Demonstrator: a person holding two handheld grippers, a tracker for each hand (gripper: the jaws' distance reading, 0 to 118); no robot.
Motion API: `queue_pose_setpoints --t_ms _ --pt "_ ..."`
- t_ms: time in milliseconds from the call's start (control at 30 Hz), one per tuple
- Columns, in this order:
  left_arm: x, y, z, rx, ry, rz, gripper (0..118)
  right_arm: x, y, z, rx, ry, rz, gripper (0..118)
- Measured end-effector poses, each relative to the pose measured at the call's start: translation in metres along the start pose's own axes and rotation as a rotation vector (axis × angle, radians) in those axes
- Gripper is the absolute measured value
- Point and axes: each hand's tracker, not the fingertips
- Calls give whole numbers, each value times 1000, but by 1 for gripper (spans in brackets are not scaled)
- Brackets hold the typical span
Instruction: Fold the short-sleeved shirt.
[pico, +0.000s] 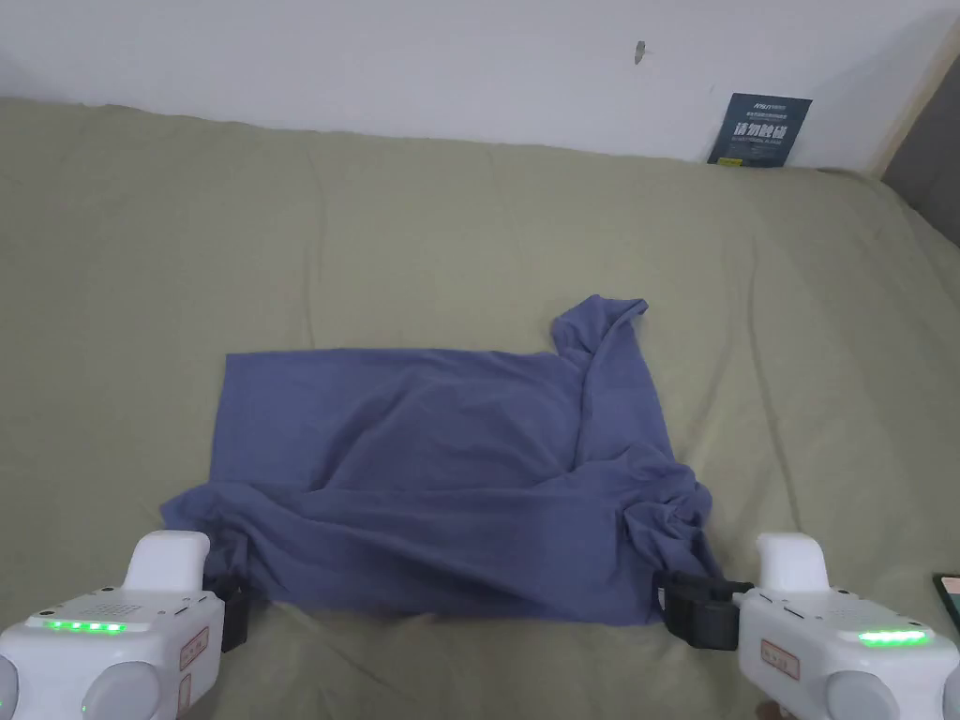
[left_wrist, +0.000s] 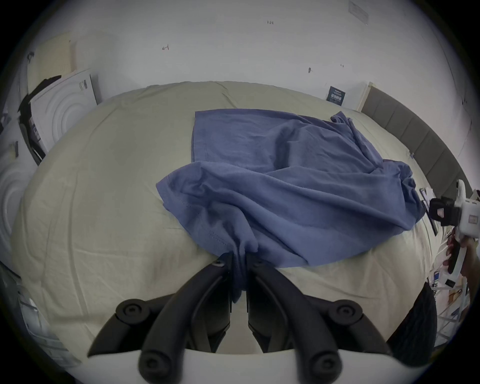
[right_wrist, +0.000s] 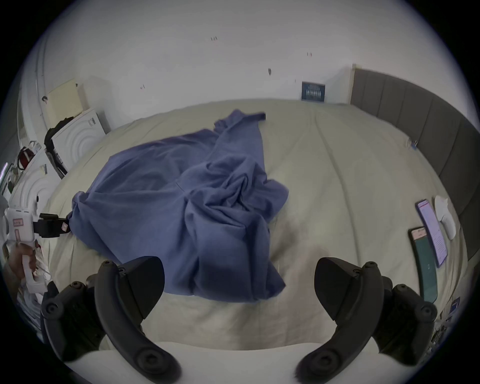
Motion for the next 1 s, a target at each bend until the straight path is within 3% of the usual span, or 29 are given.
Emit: queue_pose_setpoints --t_ms 133,167,233,267,467,533,633,1000 --pt "-2 1 -1 -1 -16 35 10 3 0 -17 -40 -14 -1 114" --pt "-3 1 -1 -1 -22 45 10 5 -1 -17 -47 -6 -3 104" --pt "-5 1 0 0 -31 48 10 3 -1 -15 -42 -11 -3 32" --pt "-5 1 0 -1 -34 48 10 2 -1 -14 -48 18 -6 15" --pt "-9 2 6 2 -62 44 8 -9 -2 2 -17 43 24 13" --pt "-8 3 13 -29 -180 0 6 -5 3 11 -5 69 -12 12" --pt "-2 8 31 16 -119 -49 6 -3 10 30 12 114 -58 12" --pt "-11 13 97 81 -109 -14 6 -19 17 116 32 167 -34 12"
